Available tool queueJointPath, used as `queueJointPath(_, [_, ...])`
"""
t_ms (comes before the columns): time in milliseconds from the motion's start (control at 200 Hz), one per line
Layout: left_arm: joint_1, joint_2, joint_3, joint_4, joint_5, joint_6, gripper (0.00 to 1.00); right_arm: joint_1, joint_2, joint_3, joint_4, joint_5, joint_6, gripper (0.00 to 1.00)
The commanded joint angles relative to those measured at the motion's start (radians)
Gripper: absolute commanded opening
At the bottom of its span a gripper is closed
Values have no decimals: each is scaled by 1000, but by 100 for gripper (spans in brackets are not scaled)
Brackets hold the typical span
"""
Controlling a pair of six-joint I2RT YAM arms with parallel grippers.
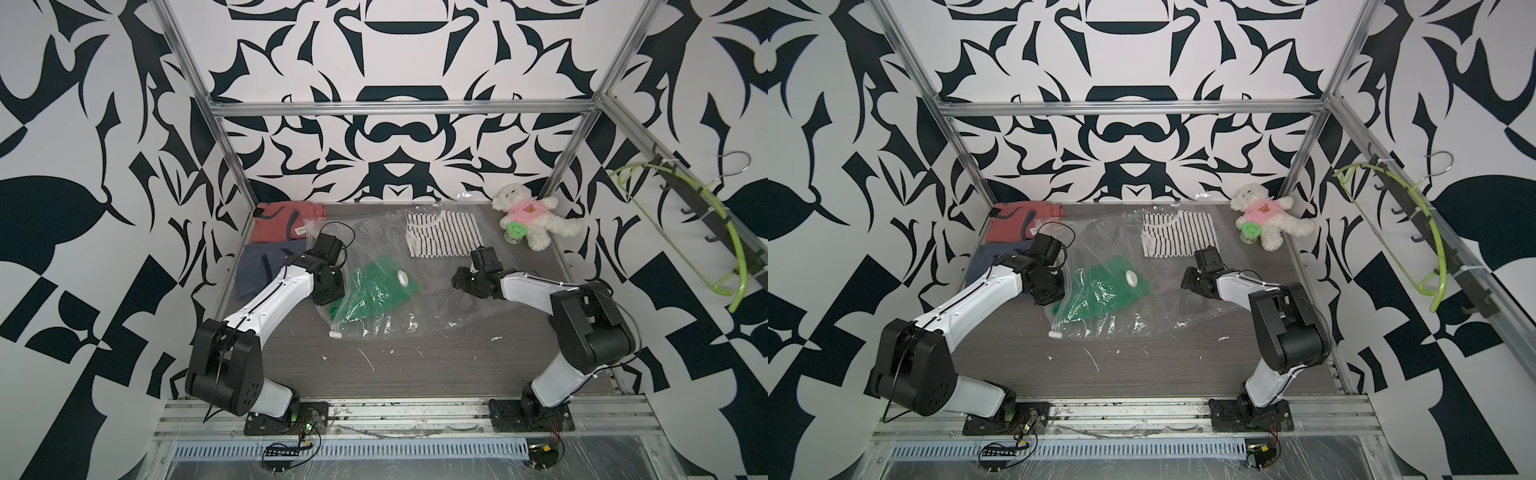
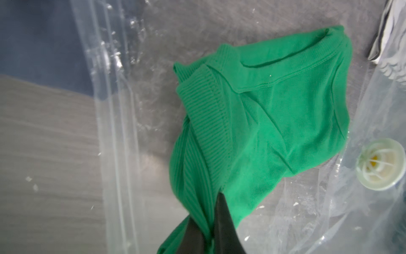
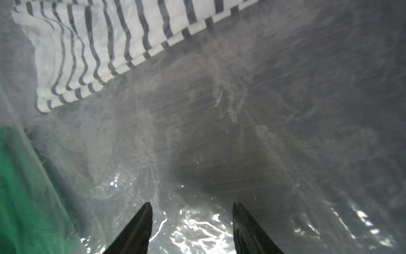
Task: Take the tank top out of the vacuum bag
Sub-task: Take out the tank top from the vacuum bag.
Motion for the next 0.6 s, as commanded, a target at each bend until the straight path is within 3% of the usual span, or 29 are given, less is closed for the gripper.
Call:
queueJointPath(0, [6,-67,65,-143,-57,-34,0,10,-30,1,23,11,19,60])
queueJointPath(260, [74,-123,-32,-184,-131,-59,0,31,10,18,18,28,15,60])
queueJointPath(370, [130,-148,-92,-146,-80,-52,0,42,8,18,12,63,7,60])
queueJointPath(595, [178,-140,-33,-269,-128,-15,0,42,9,28,-2,74,6,60])
